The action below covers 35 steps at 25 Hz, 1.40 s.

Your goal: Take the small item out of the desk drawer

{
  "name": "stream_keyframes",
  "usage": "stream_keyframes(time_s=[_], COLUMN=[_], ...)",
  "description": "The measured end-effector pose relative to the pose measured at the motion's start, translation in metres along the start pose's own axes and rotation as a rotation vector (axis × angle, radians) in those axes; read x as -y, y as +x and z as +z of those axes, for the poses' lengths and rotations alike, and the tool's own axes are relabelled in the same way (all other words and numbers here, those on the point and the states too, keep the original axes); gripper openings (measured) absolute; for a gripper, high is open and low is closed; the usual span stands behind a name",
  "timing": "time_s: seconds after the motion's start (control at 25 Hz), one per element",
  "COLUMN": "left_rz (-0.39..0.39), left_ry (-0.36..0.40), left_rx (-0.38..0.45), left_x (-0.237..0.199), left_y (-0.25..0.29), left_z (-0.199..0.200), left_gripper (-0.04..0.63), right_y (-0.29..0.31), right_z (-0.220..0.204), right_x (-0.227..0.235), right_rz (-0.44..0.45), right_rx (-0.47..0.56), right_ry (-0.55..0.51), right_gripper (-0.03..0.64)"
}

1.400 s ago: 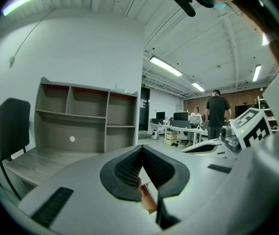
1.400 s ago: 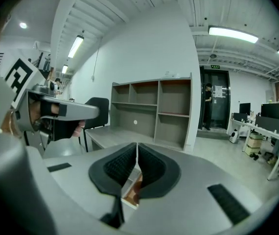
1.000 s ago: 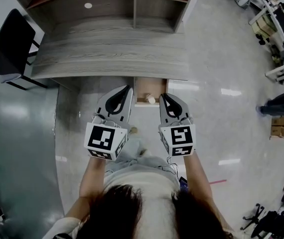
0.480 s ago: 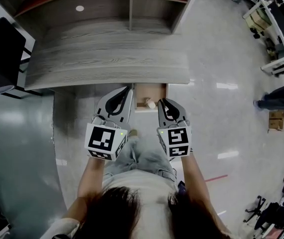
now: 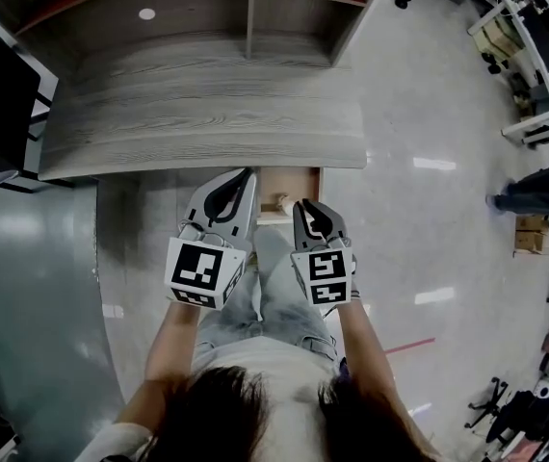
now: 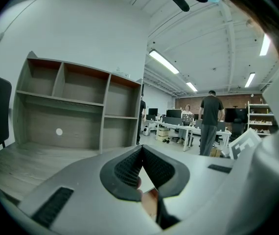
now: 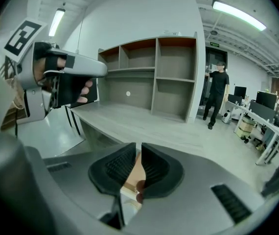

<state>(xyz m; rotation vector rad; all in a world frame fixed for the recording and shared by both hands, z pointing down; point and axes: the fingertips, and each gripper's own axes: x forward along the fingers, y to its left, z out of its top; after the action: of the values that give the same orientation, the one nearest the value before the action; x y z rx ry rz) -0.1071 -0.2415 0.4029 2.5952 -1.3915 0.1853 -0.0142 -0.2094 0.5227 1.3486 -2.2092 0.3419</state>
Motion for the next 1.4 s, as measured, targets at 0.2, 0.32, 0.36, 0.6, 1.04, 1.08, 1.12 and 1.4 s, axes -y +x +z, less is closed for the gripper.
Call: stream_keyframes(time_s=[0.2,0.32,0.36,0.6,1.04,1.08,1.12,1.4], left_rz=[0.001,0.0,-0.002,-0.009,0.005,0.005,0.005,0.007], left_ry=[-0.009,-0.015,-0.018,-0.024,-0.03,-0.03,-0.03,-0.033], left_rx=[-0.012,-0.022,-0.025,-0.023,-0.045,-0.048,-0.051,-0.065], left_x=[-0.009,-0.013,-0.014,-0.019,-0.031,-0.031,-0.031,-0.035], left_y=[0.016,0.027,0.03,0.051,0.082,0.084,0.086,0.099], left_z=[-0.008,-0.013,-0.014,-0.018,-0.027,-0.028,-0.03,-0.043], left_gripper=[0.014,0.014,0.014,0.014,0.014,0.014,0.014,0.014], right_y=[0.021,0.034,0.038,0.06,0.092,0.094,0.096,0.116], right_z=[-0.012,-0.018,-0.02,-0.042,-0.092,-0.096,-0.1,-0.122], right_x=[0.004,0.007,0.008,0.016,0.023,0.024,0.024,0.025], right_rz=[0.002,0.0,0.002,0.022,0.072,0.075,0.078,0.109], right_rx=[-0.048,-0.07,-0.079,-0.143,-0.28,-0.291,-0.301,-0.349], right_ry=[0.018,0.043,0.046,0.05,0.05,0.051,0.054,0.067], right_gripper=[0.031,0.032,0.037,0.061,0.103,0.107,0.112,0.135])
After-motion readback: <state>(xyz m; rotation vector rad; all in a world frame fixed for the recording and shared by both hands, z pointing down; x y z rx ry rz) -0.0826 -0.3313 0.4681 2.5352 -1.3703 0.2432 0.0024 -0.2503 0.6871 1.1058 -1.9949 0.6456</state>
